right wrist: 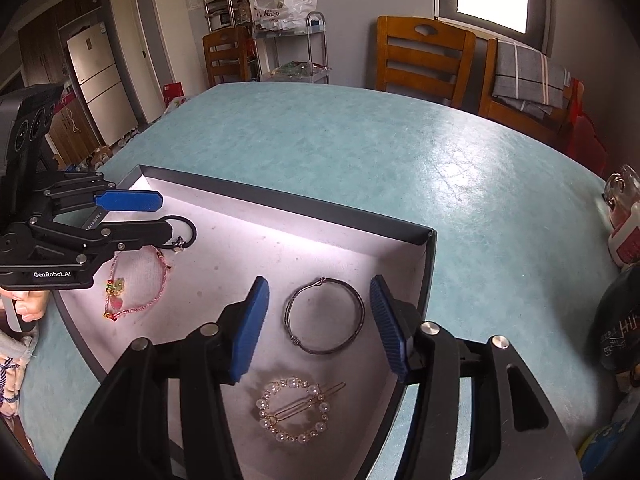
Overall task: Organize jewelry
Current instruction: 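Release the hair tie in the box while the right tool drops the bangle there, then lower the left tool onto the remaining silver bangle and close it, then carry the bangle toward the box while the right tool grasps the red-gold ornament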
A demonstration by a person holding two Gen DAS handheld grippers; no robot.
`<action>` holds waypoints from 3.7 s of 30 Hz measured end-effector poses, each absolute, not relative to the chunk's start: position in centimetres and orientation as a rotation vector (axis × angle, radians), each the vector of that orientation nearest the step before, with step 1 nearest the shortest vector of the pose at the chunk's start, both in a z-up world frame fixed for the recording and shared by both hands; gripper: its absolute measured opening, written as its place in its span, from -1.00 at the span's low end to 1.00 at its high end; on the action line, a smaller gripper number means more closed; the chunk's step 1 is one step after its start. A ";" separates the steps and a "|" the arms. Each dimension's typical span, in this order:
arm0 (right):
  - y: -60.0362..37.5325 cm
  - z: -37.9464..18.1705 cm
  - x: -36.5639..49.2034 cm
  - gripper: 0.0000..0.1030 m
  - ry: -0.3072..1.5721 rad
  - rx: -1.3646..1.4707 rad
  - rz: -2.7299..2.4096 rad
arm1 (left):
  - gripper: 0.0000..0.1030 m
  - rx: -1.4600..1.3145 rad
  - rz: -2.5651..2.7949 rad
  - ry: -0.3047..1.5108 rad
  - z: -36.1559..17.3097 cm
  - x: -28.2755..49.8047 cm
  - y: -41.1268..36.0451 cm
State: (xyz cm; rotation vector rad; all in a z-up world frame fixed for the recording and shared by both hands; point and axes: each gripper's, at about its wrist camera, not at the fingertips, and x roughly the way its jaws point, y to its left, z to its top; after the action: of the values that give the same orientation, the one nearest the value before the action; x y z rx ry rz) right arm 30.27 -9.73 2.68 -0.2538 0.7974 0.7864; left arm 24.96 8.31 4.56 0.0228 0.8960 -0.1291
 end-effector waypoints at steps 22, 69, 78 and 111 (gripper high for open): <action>-19.3 6.0 15.7 0.53 0.629 -0.098 0.754 | 0.30 0.133 -0.427 0.697 7.8 7.2 -0.3; -18.1 1.2 12.2 0.65 0.773 -0.256 0.799 | -0.02 0.232 -0.399 0.849 1.7 4.1 -1.2; -15.6 -0.2 14.8 0.34 0.826 -0.360 0.868 | -0.02 0.183 -0.414 0.851 1.5 4.2 -0.5; -20.4 6.2 14.1 -0.63 0.632 -0.156 0.831 | -0.02 0.183 -0.326 0.746 5.5 4.9 1.6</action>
State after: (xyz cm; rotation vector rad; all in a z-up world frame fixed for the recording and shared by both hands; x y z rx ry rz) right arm 14.06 -20.40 6.19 -0.1564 0.6322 0.8312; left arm 4.92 1.60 5.54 0.1829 0.7460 -0.3265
